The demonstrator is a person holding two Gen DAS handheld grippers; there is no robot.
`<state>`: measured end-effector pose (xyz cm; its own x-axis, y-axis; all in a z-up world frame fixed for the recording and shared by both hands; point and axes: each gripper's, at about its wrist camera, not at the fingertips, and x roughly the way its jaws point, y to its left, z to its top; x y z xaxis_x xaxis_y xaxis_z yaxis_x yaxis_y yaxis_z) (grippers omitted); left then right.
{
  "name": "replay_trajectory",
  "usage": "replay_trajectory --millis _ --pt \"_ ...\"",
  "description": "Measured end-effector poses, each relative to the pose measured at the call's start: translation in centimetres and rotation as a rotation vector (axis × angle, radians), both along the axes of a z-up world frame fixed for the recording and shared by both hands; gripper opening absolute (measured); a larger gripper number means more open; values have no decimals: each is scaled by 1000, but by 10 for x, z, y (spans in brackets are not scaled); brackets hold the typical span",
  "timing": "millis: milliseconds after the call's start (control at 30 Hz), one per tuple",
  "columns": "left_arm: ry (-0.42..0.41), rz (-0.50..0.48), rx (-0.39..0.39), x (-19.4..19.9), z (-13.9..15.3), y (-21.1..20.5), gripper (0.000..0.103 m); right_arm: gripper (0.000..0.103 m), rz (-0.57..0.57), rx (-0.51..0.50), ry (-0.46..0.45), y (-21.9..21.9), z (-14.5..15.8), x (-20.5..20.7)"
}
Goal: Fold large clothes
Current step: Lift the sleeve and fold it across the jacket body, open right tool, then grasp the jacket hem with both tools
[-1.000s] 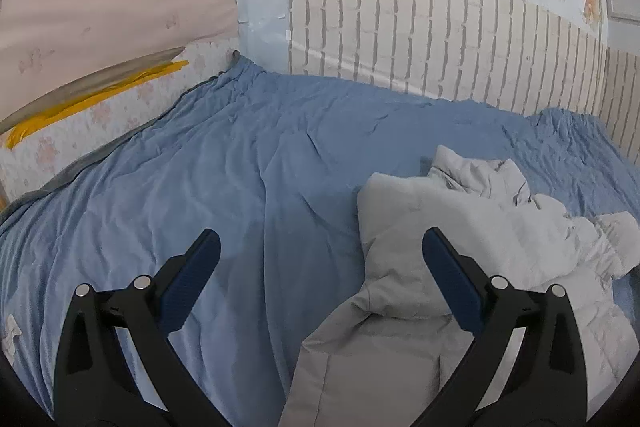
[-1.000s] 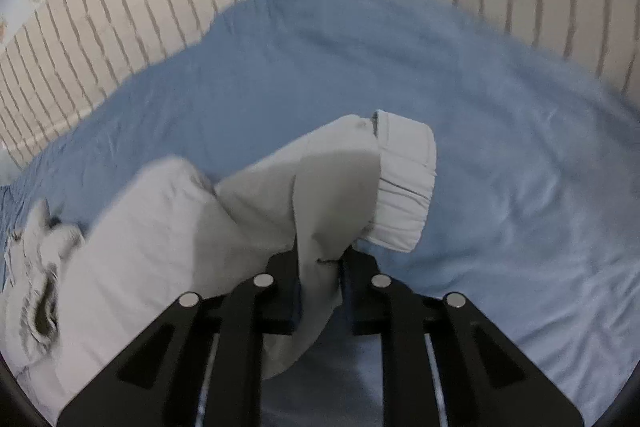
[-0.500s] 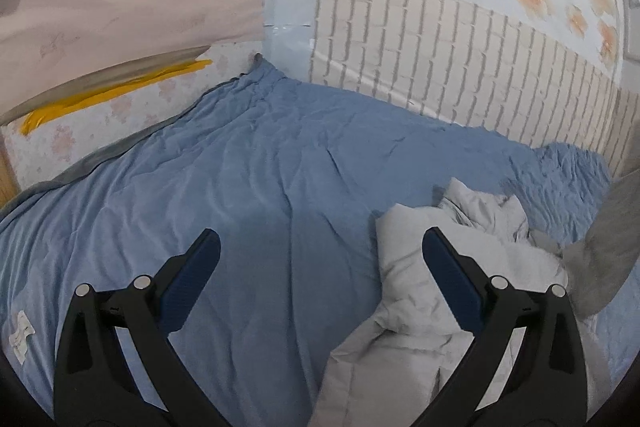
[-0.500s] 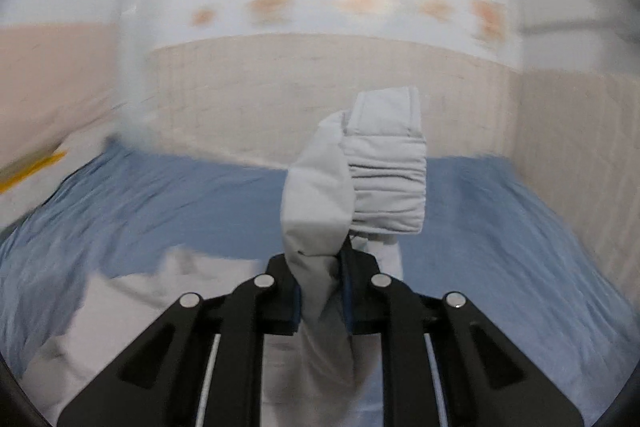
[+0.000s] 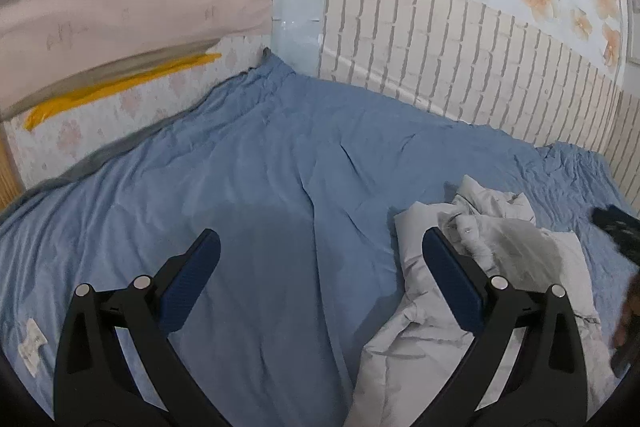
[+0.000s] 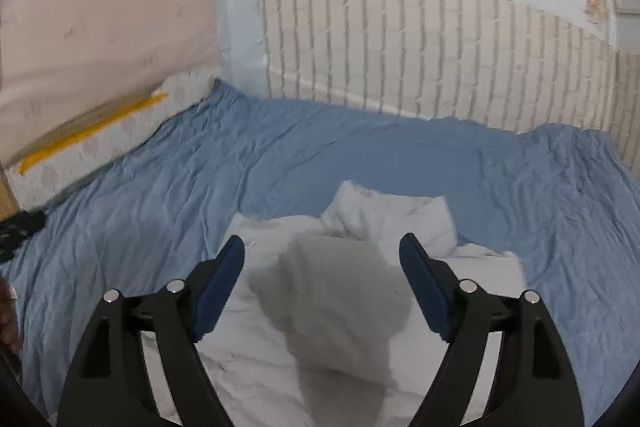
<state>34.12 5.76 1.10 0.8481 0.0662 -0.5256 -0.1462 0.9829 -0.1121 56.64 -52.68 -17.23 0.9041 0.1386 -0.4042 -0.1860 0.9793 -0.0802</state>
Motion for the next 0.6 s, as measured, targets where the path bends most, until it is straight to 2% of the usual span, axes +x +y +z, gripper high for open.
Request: replay_trajectory --millis 100,267,433,600 --pt "14 -21 0 2 -3 -11 100 82 -63 -13 -20 -36 8 -35" --pt "49 -127 39 19 -9 -60 100 85 -164 -18 -17 -105 6 -69" --pt "82 -204 30 53 -20 -113 100 85 -233 7 21 -164 -5 -64" --pt "131 -266 88 89 -40 -163 100 85 -274 28 95 -205 -37 -34"
